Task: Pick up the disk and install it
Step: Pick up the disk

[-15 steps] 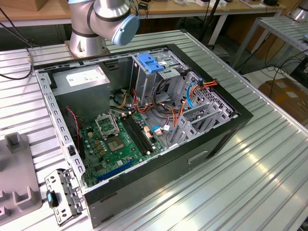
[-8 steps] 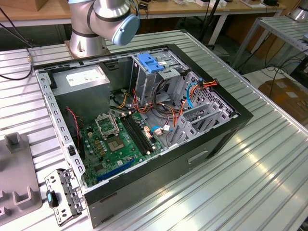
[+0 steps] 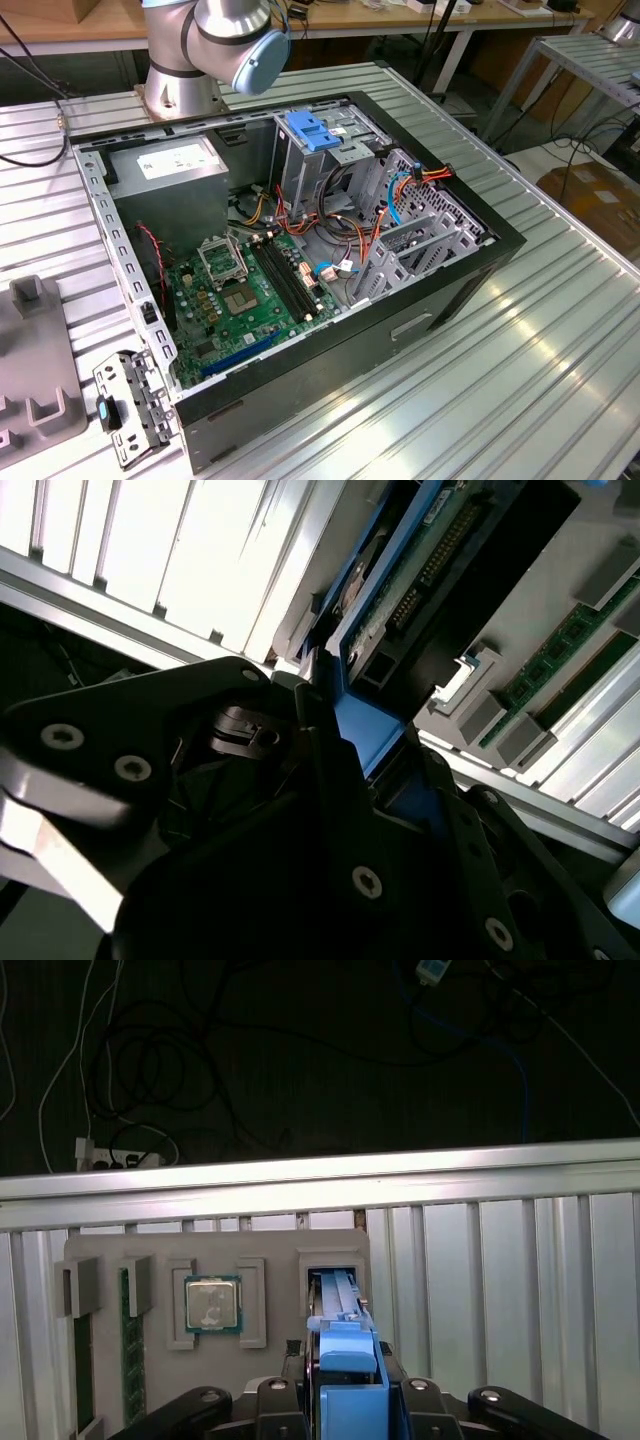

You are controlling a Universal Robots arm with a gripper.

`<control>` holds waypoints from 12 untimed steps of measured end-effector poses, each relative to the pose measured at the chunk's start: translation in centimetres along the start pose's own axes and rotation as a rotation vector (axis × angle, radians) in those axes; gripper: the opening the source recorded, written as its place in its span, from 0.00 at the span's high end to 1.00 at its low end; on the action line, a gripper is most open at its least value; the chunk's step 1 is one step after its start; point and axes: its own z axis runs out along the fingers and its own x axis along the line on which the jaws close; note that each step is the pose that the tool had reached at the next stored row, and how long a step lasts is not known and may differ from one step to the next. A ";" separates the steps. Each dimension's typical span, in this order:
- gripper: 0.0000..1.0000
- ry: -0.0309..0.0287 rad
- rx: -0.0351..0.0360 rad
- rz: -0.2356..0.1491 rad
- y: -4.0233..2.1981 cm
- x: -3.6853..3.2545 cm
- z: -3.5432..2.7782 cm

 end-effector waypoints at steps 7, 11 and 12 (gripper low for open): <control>0.63 0.0010 0.0003 0.000 0.00 0.00 -0.42; 0.63 0.0081 0.0008 0.000 -0.01 -0.01 -1.11; 0.63 0.0091 0.0010 0.000 0.00 -0.01 -1.10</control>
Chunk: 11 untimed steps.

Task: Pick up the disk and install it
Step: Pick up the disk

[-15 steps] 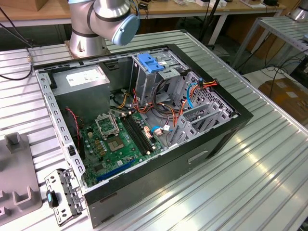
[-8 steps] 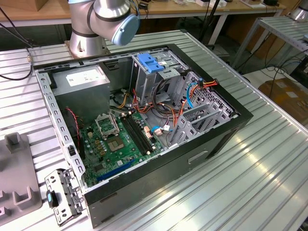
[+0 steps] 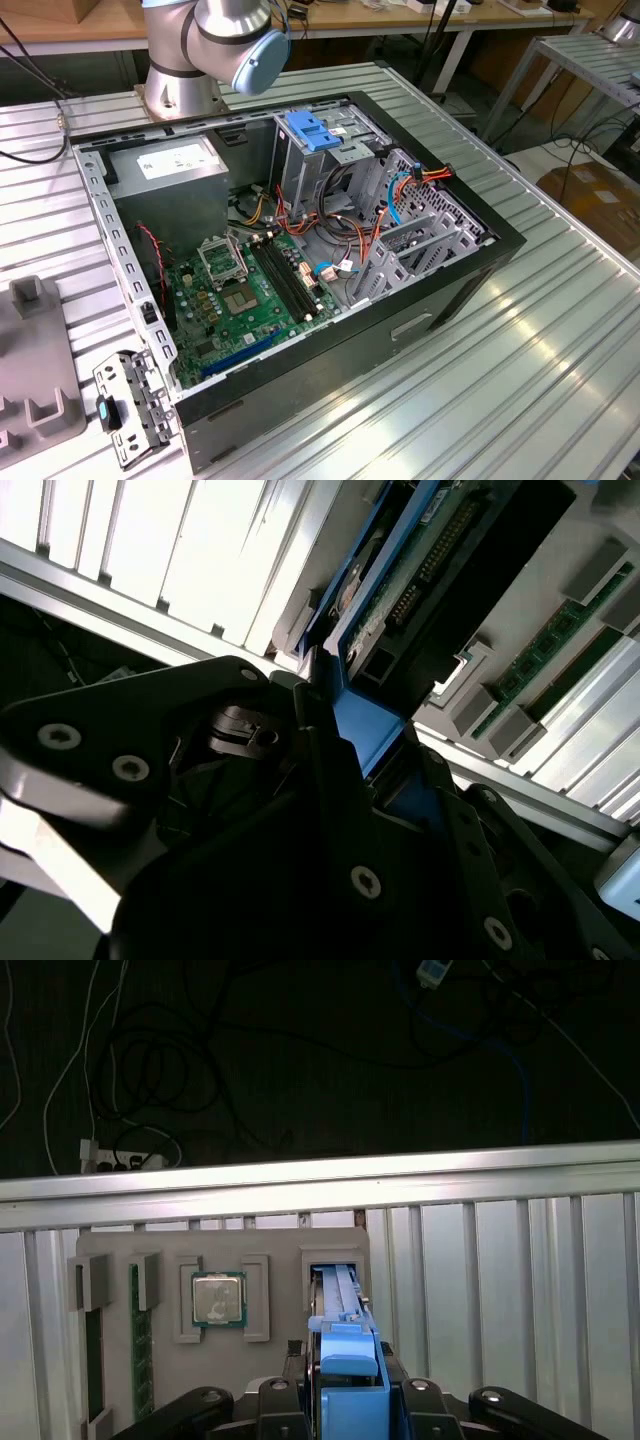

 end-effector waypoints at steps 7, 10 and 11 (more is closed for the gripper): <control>0.63 0.0029 0.0003 -0.001 0.00 0.00 0.54; 0.63 0.0029 0.0004 -0.001 0.00 -0.01 0.64; 0.63 0.0029 0.0004 -0.001 0.00 0.00 0.65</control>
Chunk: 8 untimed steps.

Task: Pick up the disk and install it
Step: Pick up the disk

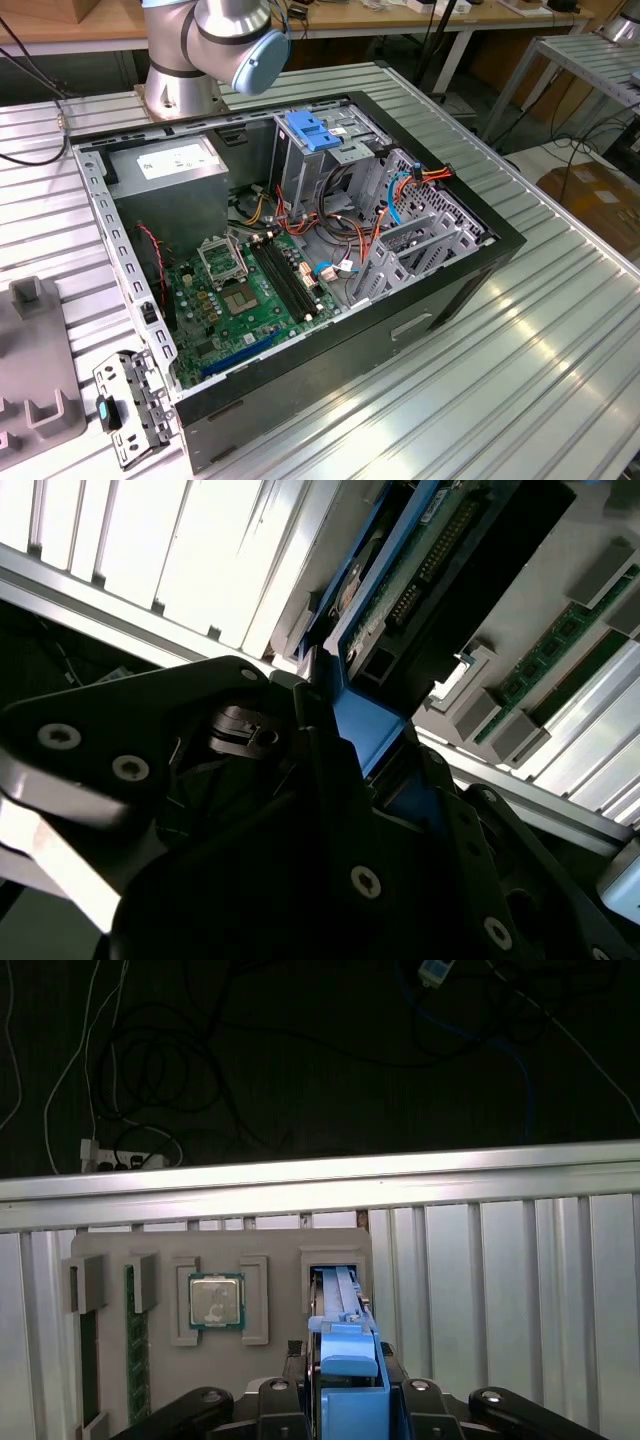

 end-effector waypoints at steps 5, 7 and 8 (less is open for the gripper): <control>0.63 0.0000 0.0002 -0.003 0.00 0.00 0.04; 0.63 -0.0002 0.0005 -0.021 0.00 0.00 0.05; 0.63 -0.0002 0.0005 -0.022 0.00 0.00 0.05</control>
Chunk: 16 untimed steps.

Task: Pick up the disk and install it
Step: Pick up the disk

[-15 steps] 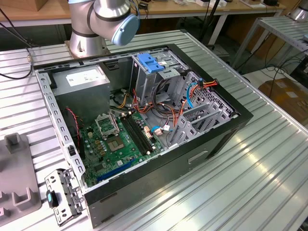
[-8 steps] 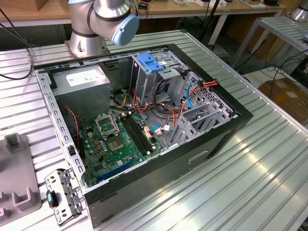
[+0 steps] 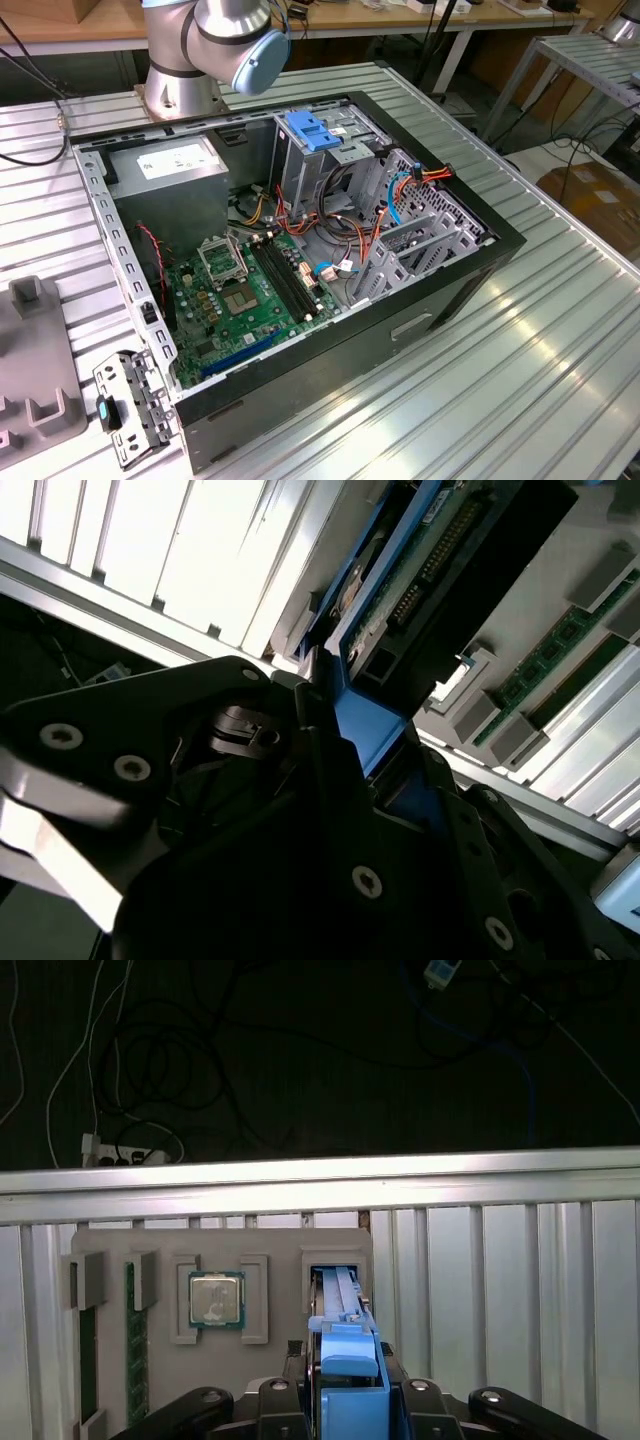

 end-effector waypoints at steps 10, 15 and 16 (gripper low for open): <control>0.63 0.0001 -0.0001 0.006 0.00 0.00 0.00; 0.63 0.0000 0.0001 0.007 0.00 0.00 -0.01; 0.63 0.0000 0.0000 0.007 0.00 0.00 -0.05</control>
